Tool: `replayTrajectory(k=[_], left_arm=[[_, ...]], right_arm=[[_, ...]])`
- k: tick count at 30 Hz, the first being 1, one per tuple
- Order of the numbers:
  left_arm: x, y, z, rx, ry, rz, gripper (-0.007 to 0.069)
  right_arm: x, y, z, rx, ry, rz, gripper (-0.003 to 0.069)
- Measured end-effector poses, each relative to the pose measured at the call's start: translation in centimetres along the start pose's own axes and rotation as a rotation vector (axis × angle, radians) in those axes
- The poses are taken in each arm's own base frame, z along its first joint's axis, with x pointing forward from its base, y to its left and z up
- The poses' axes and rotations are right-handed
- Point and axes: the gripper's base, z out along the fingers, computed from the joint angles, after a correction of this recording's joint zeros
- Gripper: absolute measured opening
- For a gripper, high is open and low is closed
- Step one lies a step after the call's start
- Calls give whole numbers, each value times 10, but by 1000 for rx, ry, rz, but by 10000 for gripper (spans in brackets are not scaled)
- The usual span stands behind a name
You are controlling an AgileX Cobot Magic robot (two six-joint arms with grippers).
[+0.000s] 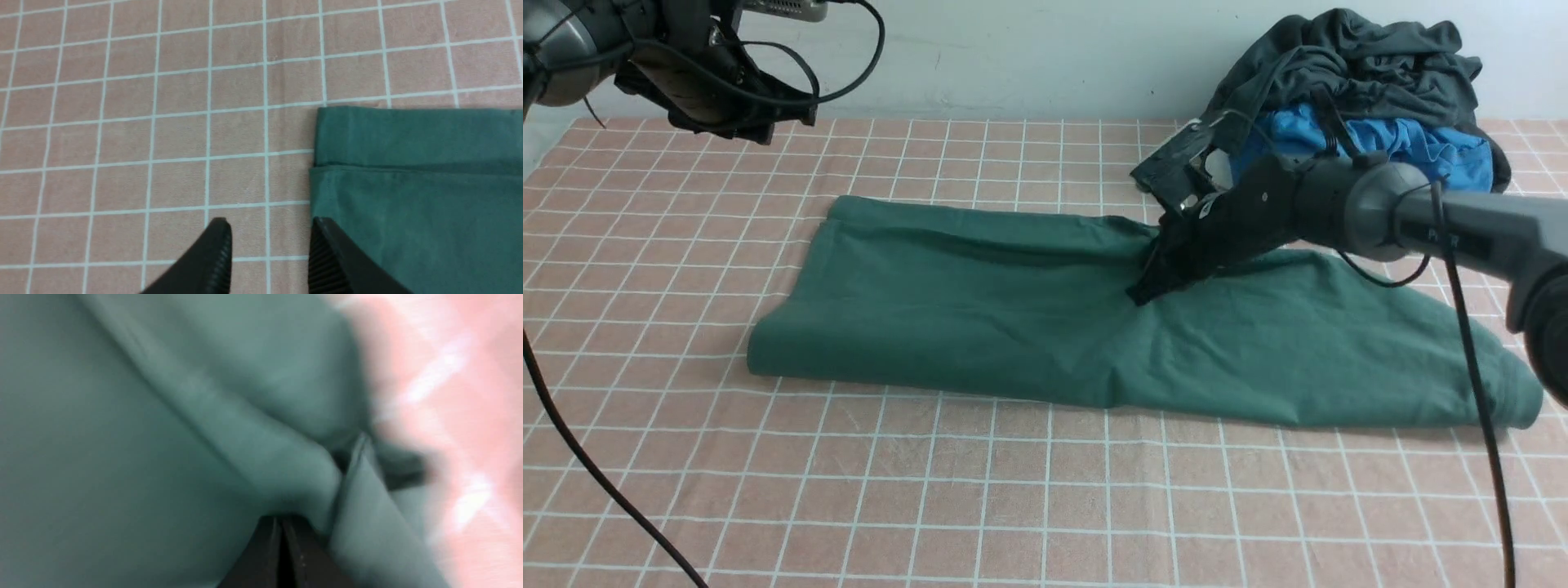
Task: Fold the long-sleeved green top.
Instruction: Use both arms to drag the lower edge of the fabric forward and fold it over the upper edge, then use the right arm to clamp the right edge of the fabric
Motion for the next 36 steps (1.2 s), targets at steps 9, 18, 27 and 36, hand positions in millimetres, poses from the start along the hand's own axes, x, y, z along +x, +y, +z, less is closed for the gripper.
replayTrajectory(k=[9,18,27,36], left_arm=[[18,-29,6,79,112,64,251],[68,-26,-86,127,48,36,155],[142,-25,-170,191,-18,-5,78],[202,-26,-196,208,70,4,69]], right_arm=[[-20,-45,-26,39,31,238,-13],[2,-78,-151,83,414,242,-6],[133,-119,-161,186,518,566,19],[143,-161,-188,226,486,820,354]])
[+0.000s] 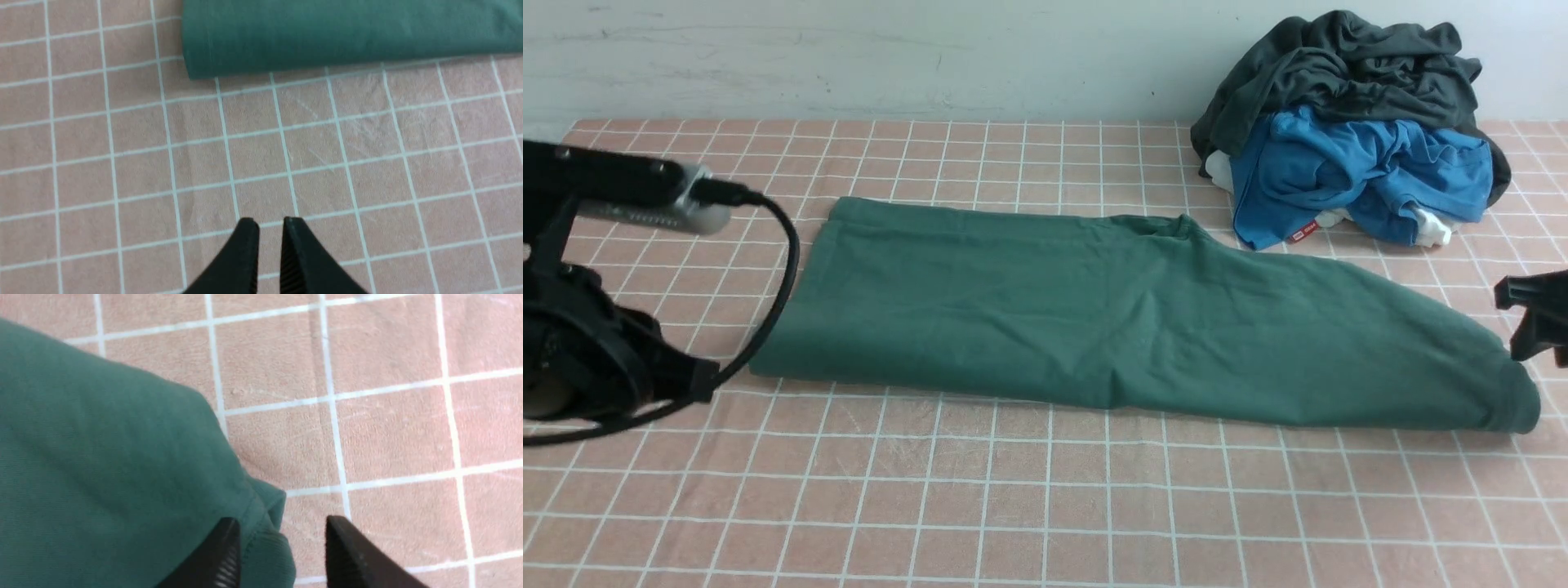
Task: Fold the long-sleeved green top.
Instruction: Use the right arm to clamp the right edge of the fabric, then use the right arm to drag the right edge of the fabric to the left and folds it over the left edge
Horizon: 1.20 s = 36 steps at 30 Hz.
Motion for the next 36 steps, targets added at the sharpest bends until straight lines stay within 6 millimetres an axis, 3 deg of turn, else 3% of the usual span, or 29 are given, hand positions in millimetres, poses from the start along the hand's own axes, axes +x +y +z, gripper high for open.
replayTrajectory(k=[4,8,9,10,11,12,14,15,17,18,19,20,21,22,24,26,29,32,33,34,35,36], left_arm=[[19,-1,8,9,39,-12,69],[23,-1,13,8,46,-13,69],[23,-1,13,7,42,-14,69],[22,-1,13,7,29,-15,69],[22,-1,13,7,27,-15,69],[20,-1,13,6,11,-17,69],[20,-1,13,8,6,-20,69],[20,-1,13,9,6,-21,69],[20,-1,13,13,6,-25,69],[20,-1,13,13,6,-25,69],[20,-2,13,18,6,-30,69],[20,-2,13,18,6,-30,69],[20,-2,13,21,7,-34,69],[20,-2,13,21,7,-34,69],[20,-2,13,23,8,-35,69],[20,-2,13,24,6,-37,69],[19,-3,13,32,1,-46,69],[19,-4,13,45,-9,-63,69],[19,-4,13,47,-9,-64,69],[18,-5,13,51,-10,-69,69],[18,-5,13,52,-10,-70,69],[18,-5,13,52,-10,-70,69]], right_arm=[[3,3,11,-54,47,64,494],[5,3,28,-62,77,81,487],[6,5,31,-63,83,78,467],[6,7,33,-64,85,69,394],[6,8,33,-64,85,68,384],[6,10,31,-66,77,50,290],[4,11,25,-63,64,14,183],[1,10,17,-47,43,-23,93],[-6,9,1,-14,5,-76,36],[-7,8,-2,-3,-1,-87,33],[-16,4,-22,51,-40,-141,24],[-17,3,-25,58,-44,-148,24],[-27,-4,-47,132,-73,-199,24],[-27,-4,-48,142,-75,-206,24],[-43,-12,-86,261,-111,-267,24],[-52,-9,-108,279,-145,-262,24],[-61,10,-133,237,-198,-242,24],[-66,69,-157,79,-287,-278,24],[-66,74,-158,67,-294,-282,24],[-61,117,-164,-43,-343,-331,24],[-55,143,-166,-104,-368,-365,24],[-56,143,-166,-105,-375,-365,24]])
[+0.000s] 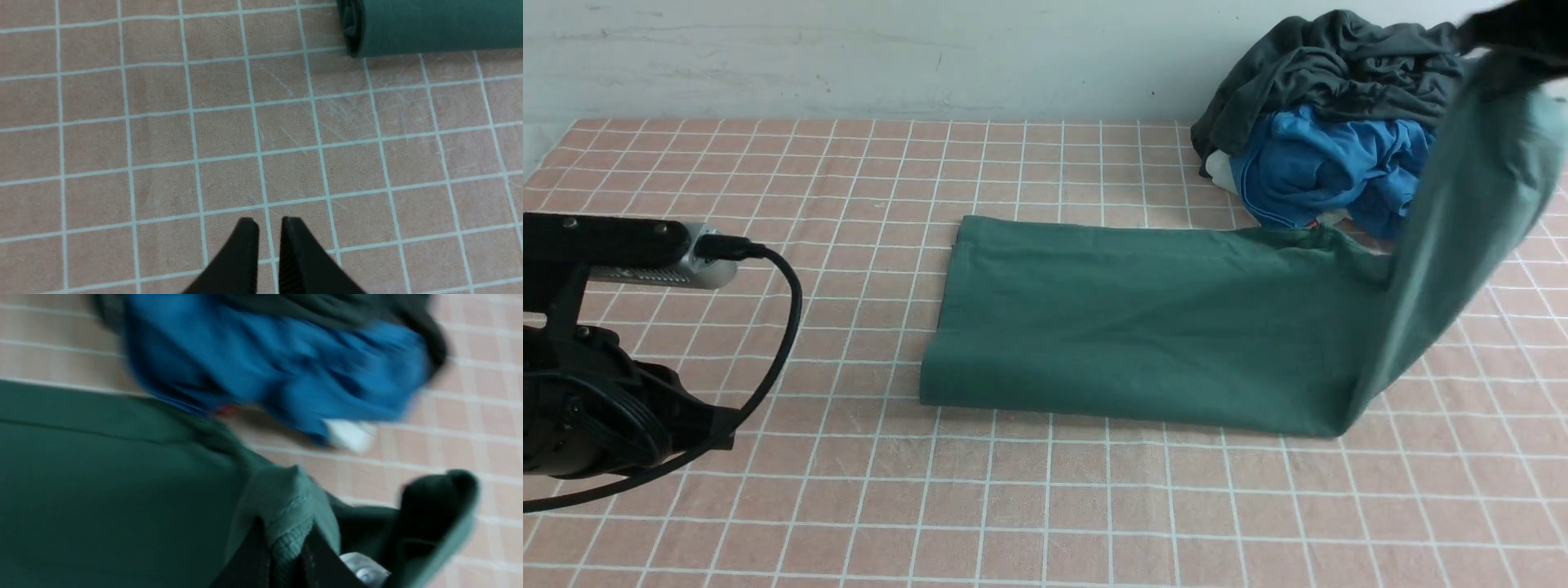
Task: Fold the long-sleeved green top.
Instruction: Use the right arm to drag the right edge of the fabric to the left and folds it over the left edge
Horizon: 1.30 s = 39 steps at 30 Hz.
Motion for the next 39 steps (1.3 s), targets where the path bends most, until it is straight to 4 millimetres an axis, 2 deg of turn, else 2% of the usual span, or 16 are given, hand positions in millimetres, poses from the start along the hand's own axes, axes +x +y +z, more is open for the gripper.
replayTrajectory(k=[1,3,4,5,7,10,12,14,17,20,23,27,29,32,35,39], left_arm=[[0,0,0,1,0,-1,69],[0,0,0,4,0,-4,69],[0,-1,0,6,-1,-7,69],[0,-1,0,12,-2,-13,69],[0,-2,0,21,-2,-24,69],[0,-2,0,24,0,-26,69],[1,-2,0,26,9,-27,69],[1,-3,0,28,11,-28,69],[1,-3,0,28,16,-28,69],[2,-3,0,29,19,-29,69],[2,-3,0,30,22,-28,69],[2,-3,0,30,22,-28,69],[2,-3,0,30,22,-28,69],[2,-3,0,30,22,-28,69],[2,-3,0,30,22,-28,69],[1,-3,0,36,10,-36,69]], right_arm=[[-3,54,4,-116,-48,-64,24],[-3,80,8,-169,-72,-96,24],[-2,105,14,-215,-93,-127,24],[4,144,28,-278,-117,-173,24],[19,194,57,-346,-125,-229,24],[35,222,83,-378,-104,-258,26],[64,262,118,-421,-70,-298,49],[79,275,134,-432,-50,-312,90],[90,288,143,-446,-48,-326,186],[85,289,138,-449,-69,-335,279],[70,285,118,-431,-110,-375,351],[46,276,88,-387,-177,-431,365],[36,264,77,-329,-168,-472,345],[37,246,79,-262,-83,-495,281],[45,232,95,-217,34,-489,193],[64,227,151,-218,120,-412,26]])
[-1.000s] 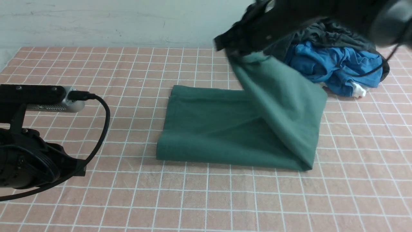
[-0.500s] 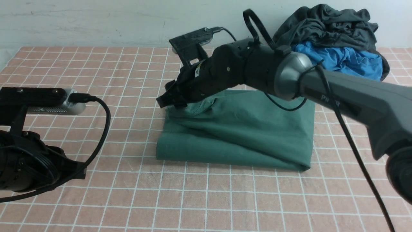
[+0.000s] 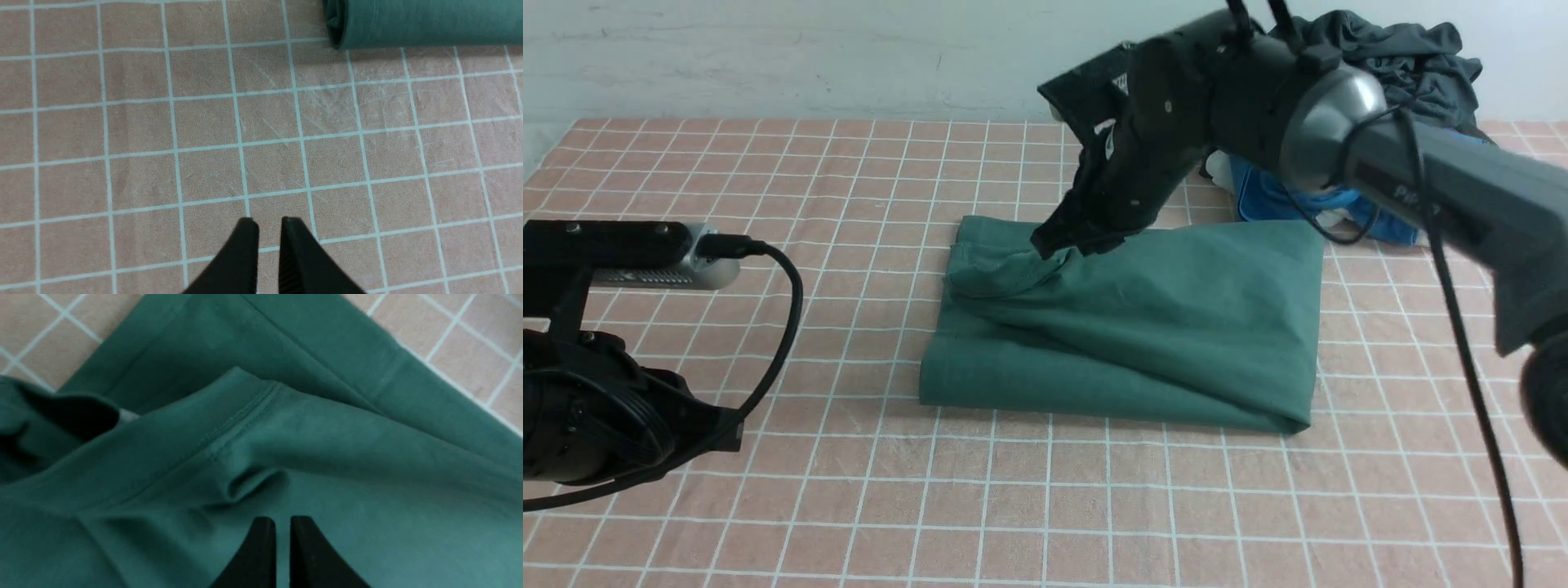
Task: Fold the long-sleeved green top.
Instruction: Use the right arm to drag the right edge of the fabric to the left and folds it over the left edge
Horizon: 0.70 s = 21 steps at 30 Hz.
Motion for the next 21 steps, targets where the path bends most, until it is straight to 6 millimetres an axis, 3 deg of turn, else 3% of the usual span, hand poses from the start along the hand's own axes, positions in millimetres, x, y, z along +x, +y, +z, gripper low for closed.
replayTrajectory(k=[2,4,8,11,14,19,21], left_arm=[[-1,0,0,2,-6,-3,69],[-2,0,0,4,-20,-7,69],[-2,0,0,3,-22,-7,69],[-2,0,0,2,-22,-5,69],[-2,0,0,2,-22,-5,69],[-2,0,0,3,-19,-6,69],[-2,-1,0,14,-21,-17,69]], right_arm=[[1,3,17,-21,-30,21,6],[1,18,47,-82,-131,69,-9],[-3,48,67,-138,-271,80,-5],[-8,59,63,-150,-303,53,29],[-14,58,53,-142,-288,24,64],[-31,43,5,-106,-217,-23,123],[-30,40,3,-101,-185,-22,127]])
